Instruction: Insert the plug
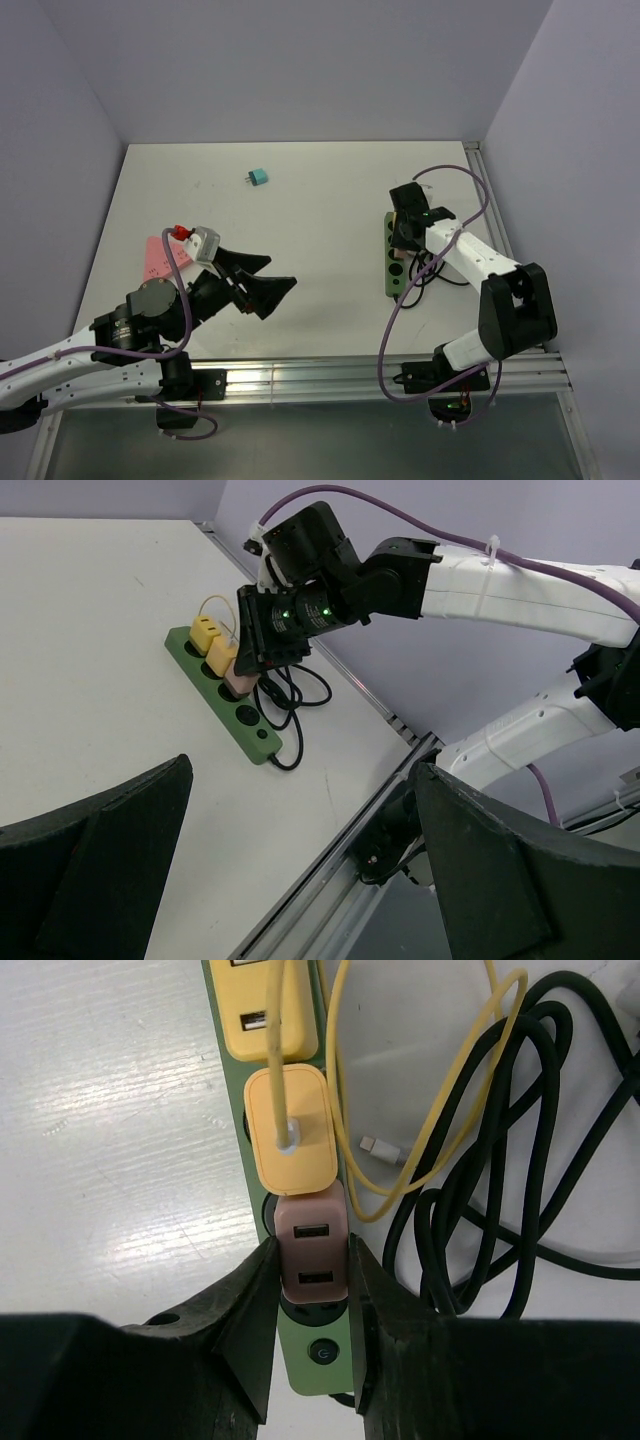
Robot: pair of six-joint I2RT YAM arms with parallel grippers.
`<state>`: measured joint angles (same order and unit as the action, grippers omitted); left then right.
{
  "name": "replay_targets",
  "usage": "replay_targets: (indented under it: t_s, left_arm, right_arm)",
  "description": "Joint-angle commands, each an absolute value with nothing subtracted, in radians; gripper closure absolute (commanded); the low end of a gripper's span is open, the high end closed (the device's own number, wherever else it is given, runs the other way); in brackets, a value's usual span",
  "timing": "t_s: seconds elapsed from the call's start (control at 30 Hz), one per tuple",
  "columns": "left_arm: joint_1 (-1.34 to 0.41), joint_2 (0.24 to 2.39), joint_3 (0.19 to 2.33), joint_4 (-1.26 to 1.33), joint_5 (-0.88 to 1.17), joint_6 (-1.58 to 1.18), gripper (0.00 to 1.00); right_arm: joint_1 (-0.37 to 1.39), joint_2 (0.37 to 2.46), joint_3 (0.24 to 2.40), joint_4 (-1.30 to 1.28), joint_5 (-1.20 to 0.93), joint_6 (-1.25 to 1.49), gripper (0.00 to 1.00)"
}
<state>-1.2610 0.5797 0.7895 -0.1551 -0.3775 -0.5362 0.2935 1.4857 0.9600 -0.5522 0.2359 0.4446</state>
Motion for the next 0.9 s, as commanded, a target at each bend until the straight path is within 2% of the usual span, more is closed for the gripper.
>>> replay_targets:
  t_s: [0.0, 0.17, 0.47, 0.6, 0.77, 0.87]
  left_arm:
    - [-1.261, 0.580, 0.805, -0.123, -0.354, -0.540, 0.01]
    - [-1.261, 0.575, 0.808, -0.133, -0.354, -0.543, 0.01]
    - [-1.261, 0.569, 0.807, -0.135, -0.342, -0.546, 0.01]
    - [-1.262, 0.551, 0.798, -0.138, -0.354, -0.545, 0.01]
    - [-1.261, 0.555, 0.795, -0.127, -0.353, -0.545, 0.01]
    - [-1.261, 0.575, 0.802, -0.123, -0.344, -0.548, 0.01]
  right_arm:
    - [0.345, 1.635, 0.868, -0.633, 0.267, 0.535, 1.00]
    - [0.405, 1.614, 0.859, -0.656, 0.281, 0.581, 1.00]
    - [0.406, 1.615, 0.862, -0.695, 0.314, 0.621, 1.00]
    - [0.414, 1.514, 0.848, -0.680, 0.367, 0.635, 1.00]
    - [0.414, 1.384, 0.810, -0.615, 0.347, 0.591, 0.90]
    - [0.416, 1.361, 0.807, -0.597, 0.362, 0.574, 0.80]
